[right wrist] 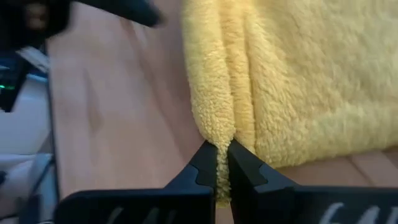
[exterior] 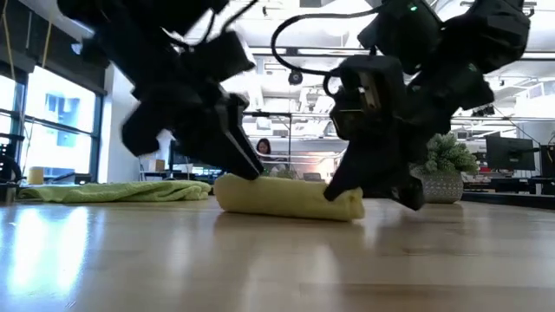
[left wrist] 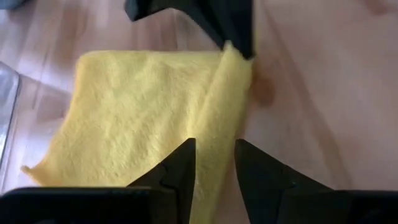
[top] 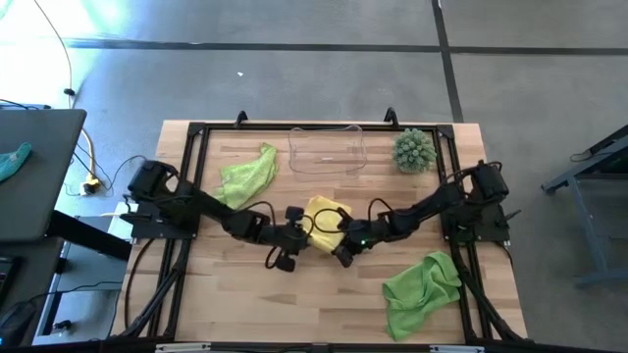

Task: Roll microfiber towels into tight, uniform cylinder then place into a basket
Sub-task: Roll the yellow microfiber towel

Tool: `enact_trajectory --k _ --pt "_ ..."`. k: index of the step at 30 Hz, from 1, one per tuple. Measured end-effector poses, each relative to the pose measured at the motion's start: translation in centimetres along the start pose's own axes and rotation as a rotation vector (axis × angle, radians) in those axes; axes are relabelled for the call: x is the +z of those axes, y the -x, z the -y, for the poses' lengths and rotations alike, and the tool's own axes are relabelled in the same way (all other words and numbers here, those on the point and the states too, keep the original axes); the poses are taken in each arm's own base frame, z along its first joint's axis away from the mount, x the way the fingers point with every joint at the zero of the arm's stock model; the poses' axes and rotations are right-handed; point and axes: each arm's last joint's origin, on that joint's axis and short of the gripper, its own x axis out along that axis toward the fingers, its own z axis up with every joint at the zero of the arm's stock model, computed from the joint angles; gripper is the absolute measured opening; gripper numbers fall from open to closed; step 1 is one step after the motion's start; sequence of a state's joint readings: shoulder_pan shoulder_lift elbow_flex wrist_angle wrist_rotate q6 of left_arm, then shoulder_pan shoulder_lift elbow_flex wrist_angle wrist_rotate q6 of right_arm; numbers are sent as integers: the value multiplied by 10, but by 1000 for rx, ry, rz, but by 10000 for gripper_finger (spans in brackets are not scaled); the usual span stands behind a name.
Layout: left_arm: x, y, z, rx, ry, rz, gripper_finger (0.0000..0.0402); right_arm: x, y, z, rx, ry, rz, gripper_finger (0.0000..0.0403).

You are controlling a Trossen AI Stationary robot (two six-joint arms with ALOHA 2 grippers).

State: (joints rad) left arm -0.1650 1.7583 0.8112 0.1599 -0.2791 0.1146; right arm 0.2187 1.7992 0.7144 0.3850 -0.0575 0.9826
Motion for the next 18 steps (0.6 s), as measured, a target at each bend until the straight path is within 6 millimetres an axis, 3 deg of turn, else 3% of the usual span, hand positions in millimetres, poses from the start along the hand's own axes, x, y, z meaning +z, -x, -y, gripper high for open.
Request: enact_trajectory --k 6,10,18 --pt "-12 -12 -11 -12 86 -71 90 11 0 -1 33 -44 -22 0" --pt "-15 -15 -21 -170 239 -76 76 11 0 0 29 -44 -33 4" --pt "-27 -20 -41 -412 496 -177 31 11 1 -1 50 49 -56 89"
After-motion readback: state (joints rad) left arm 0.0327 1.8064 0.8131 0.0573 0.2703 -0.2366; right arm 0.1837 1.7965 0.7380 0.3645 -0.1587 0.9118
